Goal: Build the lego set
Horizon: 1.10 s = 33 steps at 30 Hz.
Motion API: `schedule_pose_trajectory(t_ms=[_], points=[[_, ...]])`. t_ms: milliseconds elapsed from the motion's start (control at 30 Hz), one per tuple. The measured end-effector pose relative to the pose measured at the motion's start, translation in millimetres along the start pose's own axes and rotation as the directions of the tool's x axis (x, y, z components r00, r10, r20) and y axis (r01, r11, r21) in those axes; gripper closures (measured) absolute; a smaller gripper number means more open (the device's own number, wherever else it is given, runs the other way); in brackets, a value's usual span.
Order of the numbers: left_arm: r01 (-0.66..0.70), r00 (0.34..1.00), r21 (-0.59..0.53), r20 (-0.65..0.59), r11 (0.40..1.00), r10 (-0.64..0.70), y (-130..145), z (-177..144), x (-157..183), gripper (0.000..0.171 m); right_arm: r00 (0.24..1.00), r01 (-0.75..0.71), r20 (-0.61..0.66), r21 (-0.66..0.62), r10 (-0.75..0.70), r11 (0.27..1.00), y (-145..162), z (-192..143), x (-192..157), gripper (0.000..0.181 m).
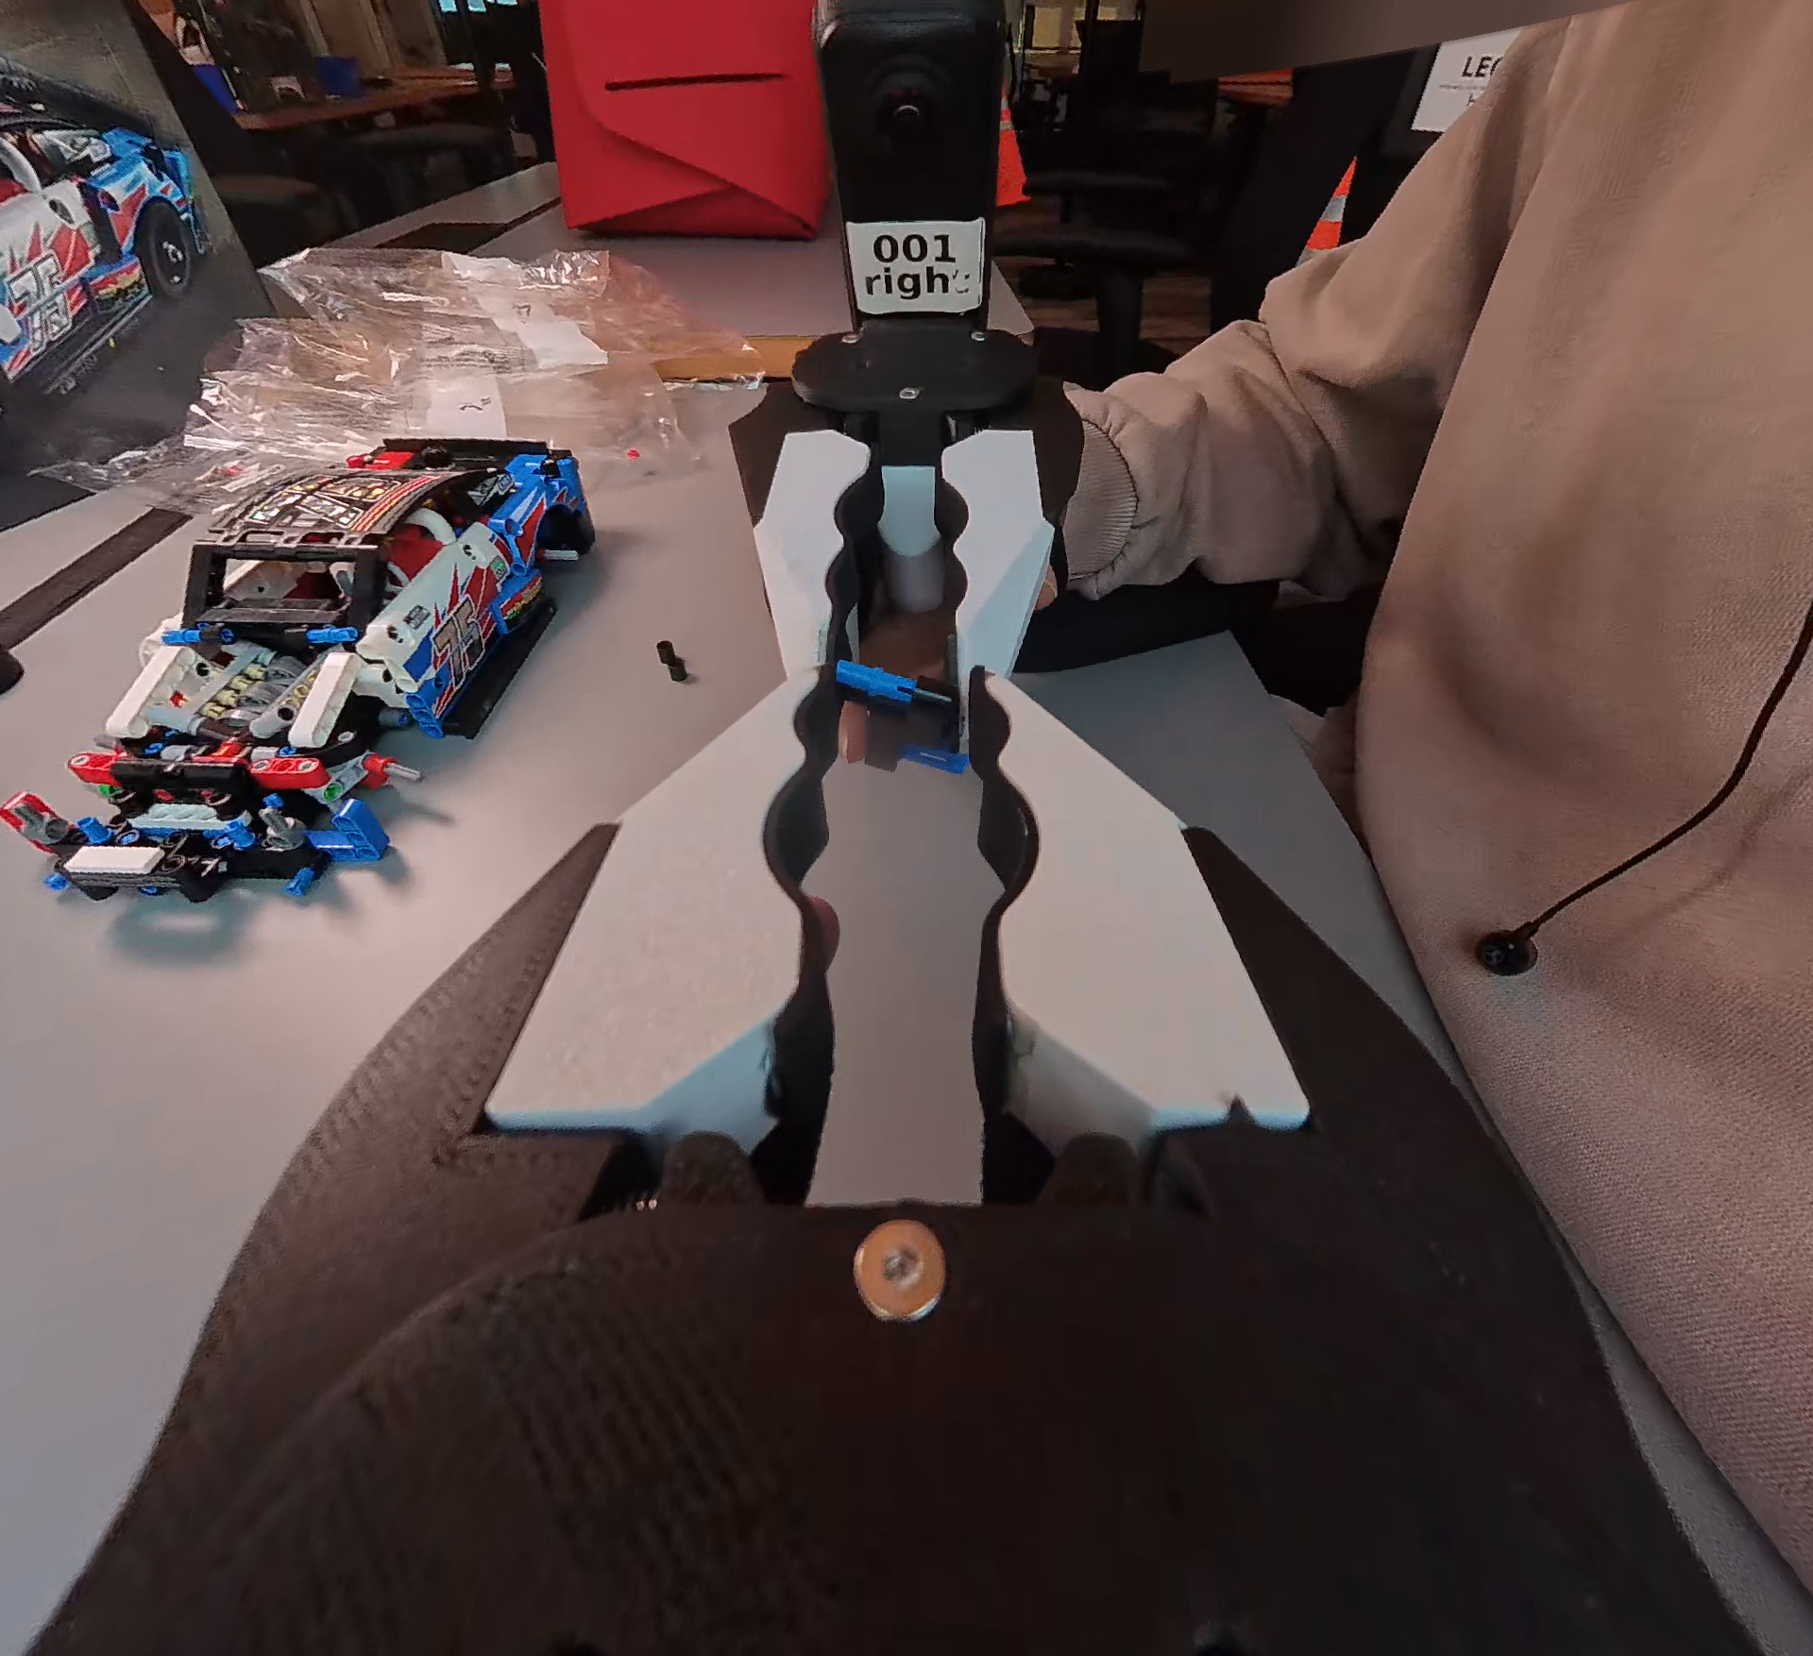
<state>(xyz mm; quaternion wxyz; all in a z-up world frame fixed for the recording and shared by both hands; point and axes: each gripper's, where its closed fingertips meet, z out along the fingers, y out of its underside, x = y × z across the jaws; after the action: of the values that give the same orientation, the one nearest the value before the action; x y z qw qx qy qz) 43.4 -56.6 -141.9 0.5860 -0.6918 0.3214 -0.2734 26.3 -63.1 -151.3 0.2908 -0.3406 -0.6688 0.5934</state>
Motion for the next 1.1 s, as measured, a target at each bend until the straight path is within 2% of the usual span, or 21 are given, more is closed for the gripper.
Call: schedule_pose_trajectory(t_ms=[400, 833, 867, 933, 1033, 1100], points=[[-0.042, 0.996, -0.039, -0.075, 0.998, 0.039, 2, -6, 15, 0.149, 0.994, -0.052, 0.093, 0.013, 0.05, 0.999, -2, 3, -17, 0.16], [-0.06, 0.984, -0.095, -0.172, 0.994, 0.043, 15, -9, 29, 0.15, 0.97, -0.107, 0.215, -0.04, 0.113, 0.993, 8, 6, -34, 0.161], [-0.066, 0.981, -0.096, -0.189, 0.993, 0.047, 15, -9, 32, 0.158, 0.968, -0.108, 0.221, -0.047, 0.116, 0.993, 9, 6, -35, 0.16], [-0.065, 0.98, -0.096, -0.192, 0.993, 0.045, 16, -8, 33, 0.158, 0.965, -0.119, 0.228, -0.049, 0.127, 0.992, 9, 5, -35, 0.161], [-0.074, 0.977, -0.09, -0.208, 0.993, 0.054, 16, -7, 38, 0.158, 0.971, -0.063, 0.225, -0.063, 0.075, 0.996, 11, 5, -39, 0.16], [-0.063, 0.976, -0.102, -0.214, 0.993, 0.04, 19, -8, 37, 0.158, 0.968, -0.084, 0.23, -0.068, 0.097, 0.994, 12, 5, -39, 0.16]])
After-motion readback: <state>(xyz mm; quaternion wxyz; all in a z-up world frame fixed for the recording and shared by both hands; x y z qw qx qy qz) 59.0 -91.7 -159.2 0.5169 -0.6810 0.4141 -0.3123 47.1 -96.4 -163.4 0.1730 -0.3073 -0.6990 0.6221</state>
